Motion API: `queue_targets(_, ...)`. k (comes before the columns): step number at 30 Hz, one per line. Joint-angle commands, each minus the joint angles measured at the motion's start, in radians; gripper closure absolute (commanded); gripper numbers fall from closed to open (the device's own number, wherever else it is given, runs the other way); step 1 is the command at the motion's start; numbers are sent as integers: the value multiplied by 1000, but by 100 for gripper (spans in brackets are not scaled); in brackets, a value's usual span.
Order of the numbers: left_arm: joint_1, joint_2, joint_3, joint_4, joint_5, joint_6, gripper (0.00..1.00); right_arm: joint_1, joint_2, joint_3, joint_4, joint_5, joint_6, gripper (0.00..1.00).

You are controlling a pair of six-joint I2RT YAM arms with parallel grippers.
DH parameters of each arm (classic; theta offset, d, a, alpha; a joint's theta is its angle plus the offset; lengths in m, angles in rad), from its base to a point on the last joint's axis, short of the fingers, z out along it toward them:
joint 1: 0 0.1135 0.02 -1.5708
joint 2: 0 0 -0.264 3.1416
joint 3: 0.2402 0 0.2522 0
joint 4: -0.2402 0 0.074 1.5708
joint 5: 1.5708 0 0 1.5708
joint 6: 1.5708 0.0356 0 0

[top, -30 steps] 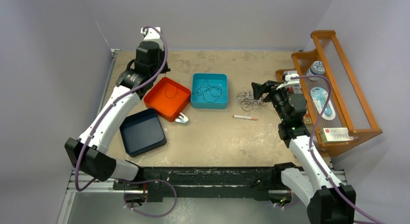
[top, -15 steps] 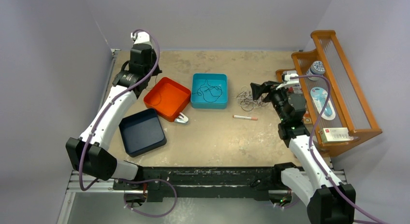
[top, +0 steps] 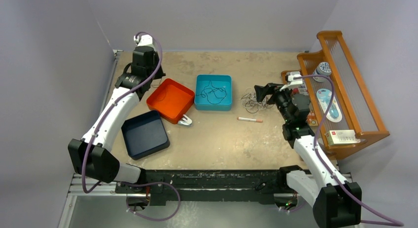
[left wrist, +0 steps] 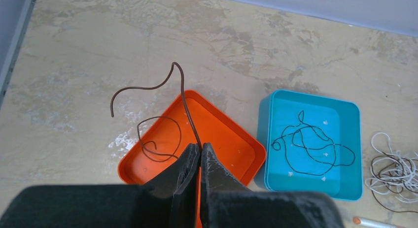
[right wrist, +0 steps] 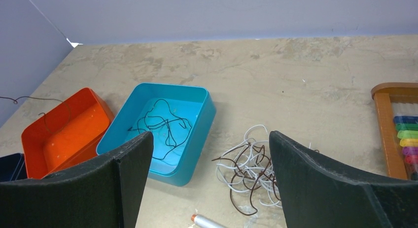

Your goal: Untangle the cables

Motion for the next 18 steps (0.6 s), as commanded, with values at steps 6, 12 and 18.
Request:
queue_targets(6,9,48,-8,84,176,-46,100,-3,10,31,56,-3,-10,11)
queue_targets(12,8,83,-49,96,241,-89,100,-3,25,34,59,-6,-10,11)
queue_targets(18,6,105,-124,119,269,-141,100,-3,48,35,64,-13,-8,11)
